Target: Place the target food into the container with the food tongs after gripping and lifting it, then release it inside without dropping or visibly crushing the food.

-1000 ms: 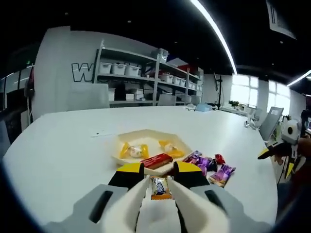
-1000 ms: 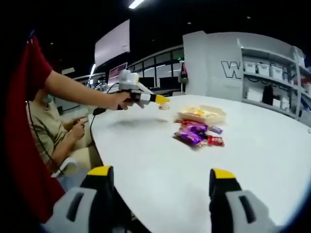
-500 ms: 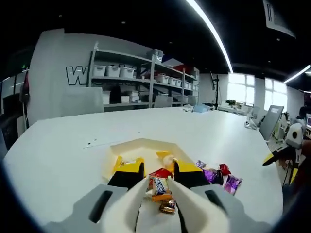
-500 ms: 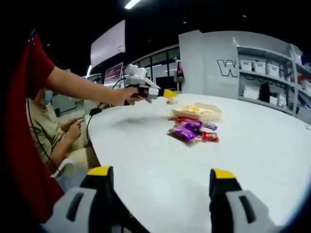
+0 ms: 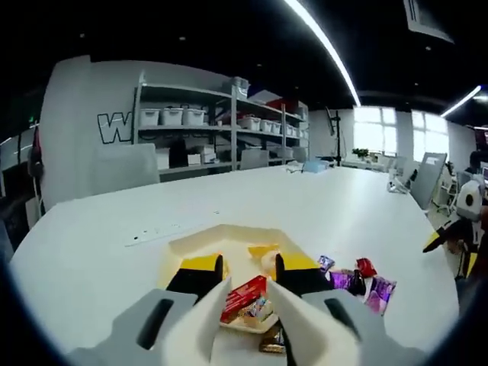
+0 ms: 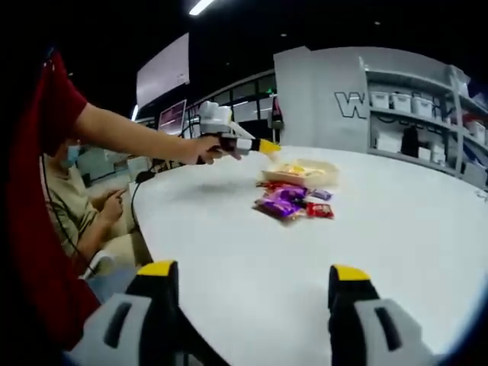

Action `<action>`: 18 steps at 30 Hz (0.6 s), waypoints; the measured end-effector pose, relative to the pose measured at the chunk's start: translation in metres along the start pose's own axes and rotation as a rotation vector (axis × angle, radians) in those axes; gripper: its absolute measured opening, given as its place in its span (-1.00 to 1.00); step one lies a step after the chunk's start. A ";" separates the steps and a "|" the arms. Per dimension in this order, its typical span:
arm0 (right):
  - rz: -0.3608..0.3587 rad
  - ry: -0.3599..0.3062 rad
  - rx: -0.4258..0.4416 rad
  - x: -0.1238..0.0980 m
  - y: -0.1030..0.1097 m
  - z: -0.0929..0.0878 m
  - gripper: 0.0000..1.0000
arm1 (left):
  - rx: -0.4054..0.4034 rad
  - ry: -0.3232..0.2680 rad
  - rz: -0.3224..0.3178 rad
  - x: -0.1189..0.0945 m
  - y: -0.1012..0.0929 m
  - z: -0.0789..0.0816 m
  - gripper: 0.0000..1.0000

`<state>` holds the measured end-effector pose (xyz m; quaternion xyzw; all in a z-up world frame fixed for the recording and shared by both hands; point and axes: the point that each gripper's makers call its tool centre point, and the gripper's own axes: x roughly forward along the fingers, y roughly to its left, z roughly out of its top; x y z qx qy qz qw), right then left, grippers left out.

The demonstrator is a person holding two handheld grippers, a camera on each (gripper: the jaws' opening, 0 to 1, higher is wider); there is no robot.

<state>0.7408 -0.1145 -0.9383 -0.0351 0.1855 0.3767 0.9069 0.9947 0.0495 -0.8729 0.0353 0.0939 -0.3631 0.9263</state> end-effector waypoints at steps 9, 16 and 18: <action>0.004 -0.005 -0.005 0.000 0.002 0.002 0.58 | -0.010 0.009 -0.016 -0.009 -0.006 -0.002 -0.46; 0.008 -0.005 -0.010 -0.001 0.006 0.003 0.58 | -0.012 0.019 -0.027 -0.017 -0.013 -0.009 -0.46; 0.008 -0.004 -0.012 -0.001 0.007 0.003 0.57 | -0.015 0.020 -0.027 -0.019 -0.013 -0.010 -0.46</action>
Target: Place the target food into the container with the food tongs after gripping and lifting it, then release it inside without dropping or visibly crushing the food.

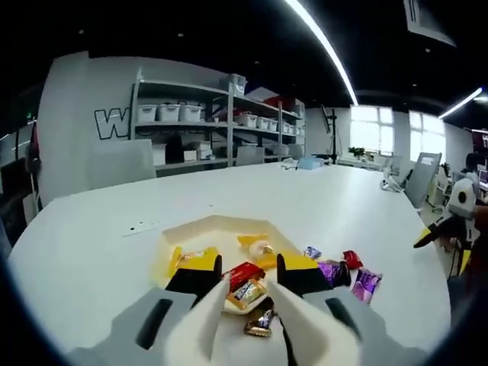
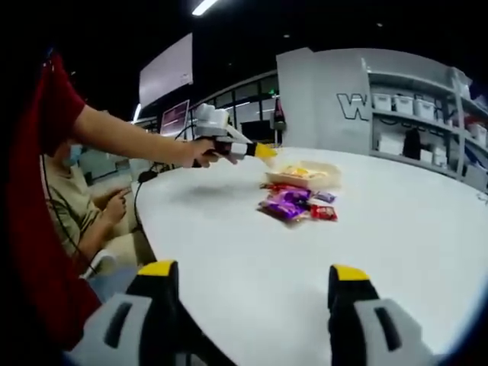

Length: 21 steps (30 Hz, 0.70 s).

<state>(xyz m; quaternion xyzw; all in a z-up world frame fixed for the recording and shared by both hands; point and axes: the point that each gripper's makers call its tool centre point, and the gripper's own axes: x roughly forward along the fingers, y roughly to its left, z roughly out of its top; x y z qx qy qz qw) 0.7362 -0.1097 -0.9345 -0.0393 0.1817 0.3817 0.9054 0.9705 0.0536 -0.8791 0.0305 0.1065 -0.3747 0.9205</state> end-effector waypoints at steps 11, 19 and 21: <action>0.009 0.007 -0.018 0.001 0.006 0.001 0.56 | -0.004 0.026 -0.036 -0.014 -0.019 -0.021 -0.46; 0.010 0.002 -0.019 0.000 0.007 0.003 0.56 | -0.004 0.033 -0.054 -0.012 -0.026 -0.027 -0.46; 0.010 0.001 -0.020 0.000 0.007 0.003 0.56 | -0.002 0.035 -0.054 -0.010 -0.028 -0.030 -0.46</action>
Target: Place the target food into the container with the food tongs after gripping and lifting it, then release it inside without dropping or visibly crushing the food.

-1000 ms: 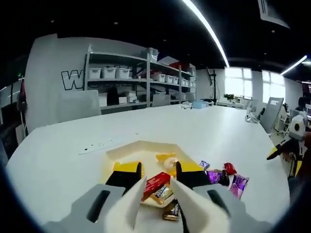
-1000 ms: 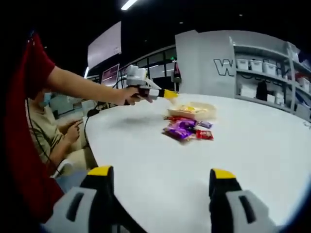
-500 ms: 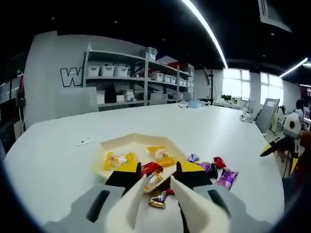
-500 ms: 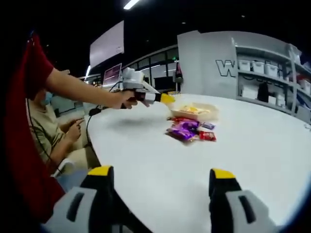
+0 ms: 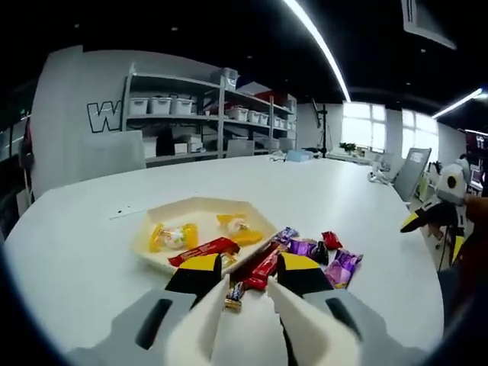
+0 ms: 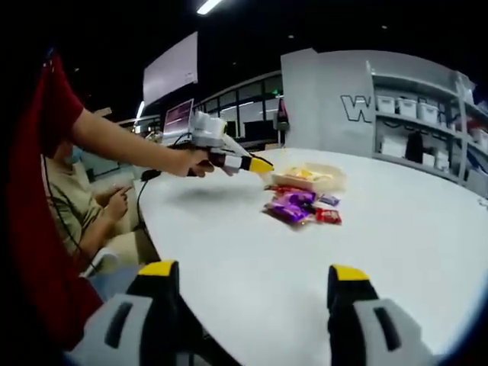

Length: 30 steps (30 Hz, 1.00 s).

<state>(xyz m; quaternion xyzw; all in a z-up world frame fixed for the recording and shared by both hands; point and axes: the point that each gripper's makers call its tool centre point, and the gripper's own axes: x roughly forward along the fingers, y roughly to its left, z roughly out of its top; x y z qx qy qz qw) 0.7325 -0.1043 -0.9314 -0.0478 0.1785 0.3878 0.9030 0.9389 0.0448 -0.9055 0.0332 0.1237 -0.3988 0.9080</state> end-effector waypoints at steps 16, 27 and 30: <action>-0.004 0.003 -0.007 -0.002 -0.002 0.000 0.55 | 0.006 0.033 -0.001 0.002 0.000 -0.015 -0.45; 0.004 0.001 -0.016 -0.002 0.003 0.001 0.54 | 0.004 0.049 -0.015 -0.013 -0.012 -0.021 -0.45; 0.006 -0.001 -0.019 -0.002 0.004 0.002 0.54 | 0.001 0.053 -0.017 -0.019 -0.015 -0.023 -0.45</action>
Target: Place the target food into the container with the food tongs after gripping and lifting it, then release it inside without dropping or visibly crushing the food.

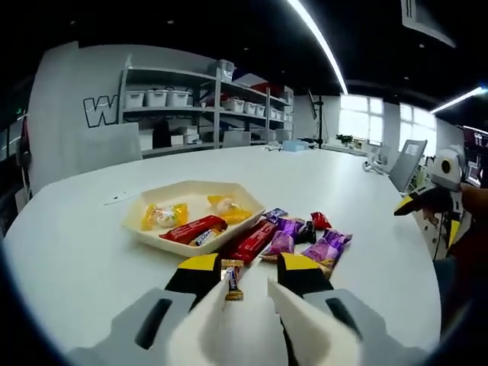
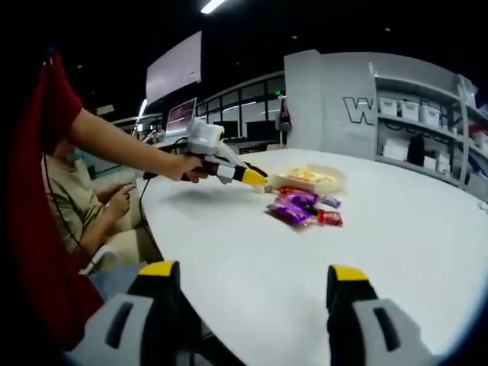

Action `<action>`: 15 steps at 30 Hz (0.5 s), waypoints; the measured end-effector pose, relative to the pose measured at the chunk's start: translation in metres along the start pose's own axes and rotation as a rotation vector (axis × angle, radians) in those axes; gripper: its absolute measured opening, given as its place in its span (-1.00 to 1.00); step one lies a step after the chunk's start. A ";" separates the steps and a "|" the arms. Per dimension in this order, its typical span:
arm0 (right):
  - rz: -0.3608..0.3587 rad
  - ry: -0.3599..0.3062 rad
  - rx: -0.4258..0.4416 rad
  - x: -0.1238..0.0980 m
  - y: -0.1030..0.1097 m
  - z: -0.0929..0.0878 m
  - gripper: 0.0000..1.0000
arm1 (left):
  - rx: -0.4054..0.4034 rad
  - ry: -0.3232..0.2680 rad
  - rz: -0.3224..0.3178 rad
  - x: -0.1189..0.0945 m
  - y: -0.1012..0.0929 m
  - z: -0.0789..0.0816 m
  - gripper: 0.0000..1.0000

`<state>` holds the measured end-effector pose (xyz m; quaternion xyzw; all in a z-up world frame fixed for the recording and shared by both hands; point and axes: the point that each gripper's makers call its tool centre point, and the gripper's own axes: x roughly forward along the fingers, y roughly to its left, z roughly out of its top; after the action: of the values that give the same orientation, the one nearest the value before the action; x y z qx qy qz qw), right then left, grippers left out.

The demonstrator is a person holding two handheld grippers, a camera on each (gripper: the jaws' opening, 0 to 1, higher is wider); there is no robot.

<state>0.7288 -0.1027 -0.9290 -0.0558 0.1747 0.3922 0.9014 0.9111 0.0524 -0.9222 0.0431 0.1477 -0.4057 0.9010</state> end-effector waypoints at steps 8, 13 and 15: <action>0.008 -0.004 -0.007 0.001 0.004 0.001 0.54 | 0.005 0.000 0.000 -0.013 -0.001 0.000 -0.45; 0.010 -0.012 -0.006 0.001 0.006 0.004 0.54 | 0.000 -0.021 0.019 -0.010 0.007 0.010 -0.45; 0.008 -0.012 -0.005 0.000 0.005 0.004 0.54 | 0.008 -0.015 0.022 -0.006 0.009 0.009 -0.44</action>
<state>0.7261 -0.0978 -0.9250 -0.0551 0.1683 0.3968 0.9007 0.9165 0.0609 -0.9125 0.0455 0.1389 -0.3969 0.9062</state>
